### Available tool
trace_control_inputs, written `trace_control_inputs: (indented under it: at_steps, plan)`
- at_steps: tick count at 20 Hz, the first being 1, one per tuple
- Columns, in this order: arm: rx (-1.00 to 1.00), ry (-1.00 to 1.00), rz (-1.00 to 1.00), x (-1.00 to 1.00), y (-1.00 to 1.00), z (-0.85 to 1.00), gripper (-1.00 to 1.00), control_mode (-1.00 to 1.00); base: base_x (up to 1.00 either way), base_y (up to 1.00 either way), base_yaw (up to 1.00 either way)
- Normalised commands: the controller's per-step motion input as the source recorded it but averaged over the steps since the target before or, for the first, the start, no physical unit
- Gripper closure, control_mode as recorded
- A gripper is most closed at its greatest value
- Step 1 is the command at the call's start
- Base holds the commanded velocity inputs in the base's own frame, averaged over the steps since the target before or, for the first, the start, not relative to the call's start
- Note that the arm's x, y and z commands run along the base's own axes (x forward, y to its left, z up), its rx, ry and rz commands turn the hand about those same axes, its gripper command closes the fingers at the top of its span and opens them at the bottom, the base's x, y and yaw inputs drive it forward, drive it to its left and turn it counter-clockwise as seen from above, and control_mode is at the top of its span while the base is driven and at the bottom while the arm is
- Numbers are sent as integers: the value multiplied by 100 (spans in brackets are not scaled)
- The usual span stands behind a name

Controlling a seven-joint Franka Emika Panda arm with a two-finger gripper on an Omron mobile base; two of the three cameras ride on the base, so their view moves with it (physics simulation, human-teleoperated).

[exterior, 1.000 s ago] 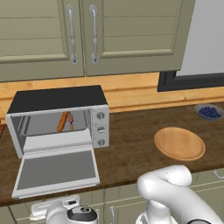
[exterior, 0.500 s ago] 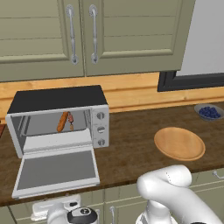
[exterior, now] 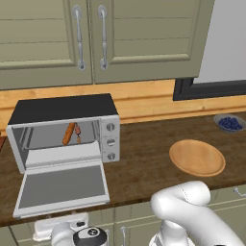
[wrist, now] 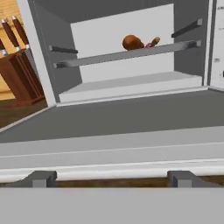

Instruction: Pick up the kebab skewer and baguette bread, and place them inside the toaster oven. Close the toaster oven door and start by setting the timer.

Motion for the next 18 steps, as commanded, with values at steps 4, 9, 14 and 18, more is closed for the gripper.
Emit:
trace_control_inputs:
  at_steps: [4, 9, 14, 18]
  plan:
    - [5, 0, 0, 0, -5, 25, -100, -100, 0, 0, 0]
    - [1, 0, 0, -13, -2, -15, -100, -100, 0, 0, 0]
    - [1, 0, 0, -6, 0, -29, -100, -100, 0, 0, 0]
    - [3, 0, 0, 32, -2, 0, -100, -100, 0, 0, 0]
